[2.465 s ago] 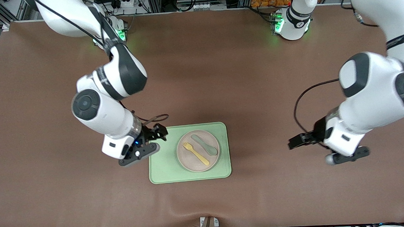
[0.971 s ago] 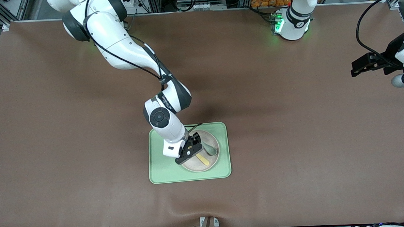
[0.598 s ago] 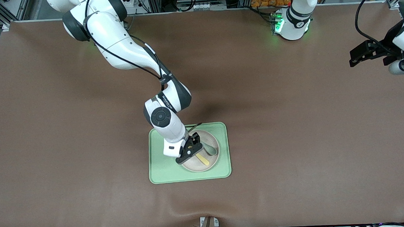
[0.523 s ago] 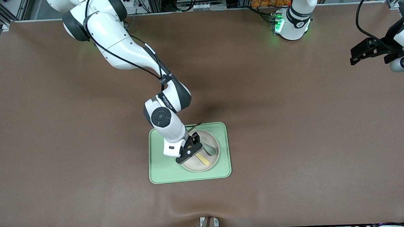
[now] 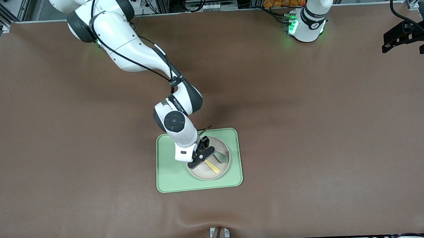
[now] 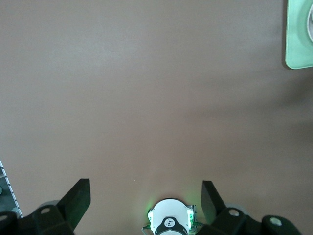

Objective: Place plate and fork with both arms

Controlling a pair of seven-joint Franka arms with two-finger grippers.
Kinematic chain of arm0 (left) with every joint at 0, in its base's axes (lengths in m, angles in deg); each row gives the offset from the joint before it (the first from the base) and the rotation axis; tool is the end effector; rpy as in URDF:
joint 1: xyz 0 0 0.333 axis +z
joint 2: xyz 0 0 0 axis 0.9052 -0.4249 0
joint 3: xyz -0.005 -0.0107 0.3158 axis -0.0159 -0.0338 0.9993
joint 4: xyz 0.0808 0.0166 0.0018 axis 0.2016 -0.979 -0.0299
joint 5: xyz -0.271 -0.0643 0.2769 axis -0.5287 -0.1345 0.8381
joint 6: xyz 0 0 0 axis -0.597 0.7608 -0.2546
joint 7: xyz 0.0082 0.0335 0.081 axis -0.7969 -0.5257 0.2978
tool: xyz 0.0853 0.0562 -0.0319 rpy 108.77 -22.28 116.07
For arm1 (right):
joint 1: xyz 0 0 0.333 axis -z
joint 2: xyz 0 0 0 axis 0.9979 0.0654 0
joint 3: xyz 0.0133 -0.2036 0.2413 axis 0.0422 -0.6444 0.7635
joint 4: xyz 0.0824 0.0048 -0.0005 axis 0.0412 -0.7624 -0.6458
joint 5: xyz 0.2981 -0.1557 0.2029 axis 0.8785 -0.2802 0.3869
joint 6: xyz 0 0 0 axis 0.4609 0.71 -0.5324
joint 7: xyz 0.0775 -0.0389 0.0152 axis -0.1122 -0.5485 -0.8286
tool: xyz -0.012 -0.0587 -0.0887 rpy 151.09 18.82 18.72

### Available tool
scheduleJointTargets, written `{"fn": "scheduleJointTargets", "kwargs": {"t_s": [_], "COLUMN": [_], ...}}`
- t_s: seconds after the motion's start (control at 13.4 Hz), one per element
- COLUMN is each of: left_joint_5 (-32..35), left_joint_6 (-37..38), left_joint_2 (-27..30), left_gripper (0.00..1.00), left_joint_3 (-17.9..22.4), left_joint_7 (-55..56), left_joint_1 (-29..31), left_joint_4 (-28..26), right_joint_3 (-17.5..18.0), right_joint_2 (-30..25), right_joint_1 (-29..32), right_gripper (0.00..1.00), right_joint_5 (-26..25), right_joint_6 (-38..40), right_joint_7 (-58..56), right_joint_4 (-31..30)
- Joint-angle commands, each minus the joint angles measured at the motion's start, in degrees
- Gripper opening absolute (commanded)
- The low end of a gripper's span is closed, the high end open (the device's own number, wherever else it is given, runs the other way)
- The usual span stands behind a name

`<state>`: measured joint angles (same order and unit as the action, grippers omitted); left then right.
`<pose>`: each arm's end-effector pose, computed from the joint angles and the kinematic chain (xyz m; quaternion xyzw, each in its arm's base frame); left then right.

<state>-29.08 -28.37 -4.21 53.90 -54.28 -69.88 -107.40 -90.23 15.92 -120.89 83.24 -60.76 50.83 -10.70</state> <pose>0.5241 -0.0359 0.6908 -0.9960 0.0609 0.0628 0.0166 0.6387 0.4336 0.1905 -0.9521 -0.2942 -0.0738 0.0399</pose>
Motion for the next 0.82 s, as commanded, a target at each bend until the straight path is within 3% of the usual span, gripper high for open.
{"fn": "scheduleJointTargets", "kwargs": {"t_s": [0.0, 0.75], "left_joint_5": [0.23, -2.41], "left_joint_6": [0.46, 0.28], "left_joint_2": [1.20, 1.46], "left_gripper": [1.00, 1.00], "left_joint_3": [-6.00, -6.37], "left_joint_7": [0.07, 4.38], "left_joint_1": [4.40, 4.76], "left_joint_4": [-0.98, -0.63], "right_joint_3": [-0.76, -0.41], "right_joint_2": [-0.95, -3.32], "right_joint_1": [-0.78, 2.29], "right_gripper": [0.00, 0.00], "right_joint_5": [-1.07, -0.10], "right_joint_6": [2.28, 8.78], "right_joint_7": [1.39, 5.52], "right_joint_4": [-0.23, 3.20]}}
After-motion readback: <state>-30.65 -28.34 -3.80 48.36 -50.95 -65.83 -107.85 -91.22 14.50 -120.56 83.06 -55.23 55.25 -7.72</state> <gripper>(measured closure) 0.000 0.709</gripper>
